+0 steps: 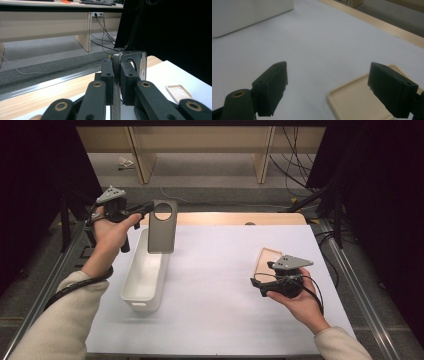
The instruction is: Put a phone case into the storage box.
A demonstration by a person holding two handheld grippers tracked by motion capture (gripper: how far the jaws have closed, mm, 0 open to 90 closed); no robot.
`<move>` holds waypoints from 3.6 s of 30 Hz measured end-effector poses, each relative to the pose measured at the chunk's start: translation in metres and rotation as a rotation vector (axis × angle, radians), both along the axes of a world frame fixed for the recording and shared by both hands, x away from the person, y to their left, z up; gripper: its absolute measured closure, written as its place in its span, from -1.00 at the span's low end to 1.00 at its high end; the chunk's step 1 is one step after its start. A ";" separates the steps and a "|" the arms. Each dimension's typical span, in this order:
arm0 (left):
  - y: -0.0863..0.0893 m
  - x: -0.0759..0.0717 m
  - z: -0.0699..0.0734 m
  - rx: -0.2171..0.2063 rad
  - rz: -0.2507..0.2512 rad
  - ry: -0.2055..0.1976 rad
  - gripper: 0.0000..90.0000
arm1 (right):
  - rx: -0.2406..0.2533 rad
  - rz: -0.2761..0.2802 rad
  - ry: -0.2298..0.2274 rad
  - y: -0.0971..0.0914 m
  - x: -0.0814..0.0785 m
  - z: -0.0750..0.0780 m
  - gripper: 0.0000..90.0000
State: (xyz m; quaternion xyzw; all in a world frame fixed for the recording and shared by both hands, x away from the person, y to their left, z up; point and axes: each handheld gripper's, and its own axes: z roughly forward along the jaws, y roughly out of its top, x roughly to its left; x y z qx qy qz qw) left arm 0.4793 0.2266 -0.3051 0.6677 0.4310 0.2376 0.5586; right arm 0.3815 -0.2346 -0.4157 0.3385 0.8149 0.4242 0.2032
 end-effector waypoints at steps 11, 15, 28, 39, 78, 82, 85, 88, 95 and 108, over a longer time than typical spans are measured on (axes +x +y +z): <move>0.008 0.003 0.001 -0.010 0.021 -0.007 0.83 | -0.002 -0.005 0.004 -0.001 0.001 -0.001 -0.62; 0.012 0.004 0.003 -0.009 0.030 -0.010 0.83 | -0.001 -0.006 0.003 -0.001 0.001 -0.001 -0.62; 0.021 0.009 0.004 -0.003 0.056 -0.011 0.83 | 0.001 -0.006 0.005 -0.001 0.001 -0.001 -0.61; 0.030 0.016 0.002 0.004 0.081 -0.007 0.83 | 0.004 -0.006 0.006 -0.001 0.001 -0.001 -0.61; 0.039 0.039 -0.019 0.050 0.116 0.022 0.83 | 0.009 -0.007 0.011 -0.002 0.001 -0.001 -0.60; 0.039 0.040 -0.022 0.051 0.116 0.027 0.83 | 0.009 -0.007 0.012 -0.002 0.002 -0.002 -0.60; 0.039 0.041 -0.025 0.046 0.117 0.031 0.83 | 0.010 -0.006 0.013 -0.002 0.001 -0.001 -0.60; 0.038 0.043 -0.027 0.050 0.116 0.033 0.83 | 0.009 -0.006 0.012 -0.002 0.002 -0.002 -0.60; 0.035 0.046 -0.031 0.056 0.115 0.034 0.83 | 0.010 -0.007 0.012 -0.002 0.002 -0.002 -0.60; 0.031 0.051 -0.042 0.076 0.113 0.050 0.83 | 0.008 -0.003 0.016 -0.002 0.001 -0.002 -0.59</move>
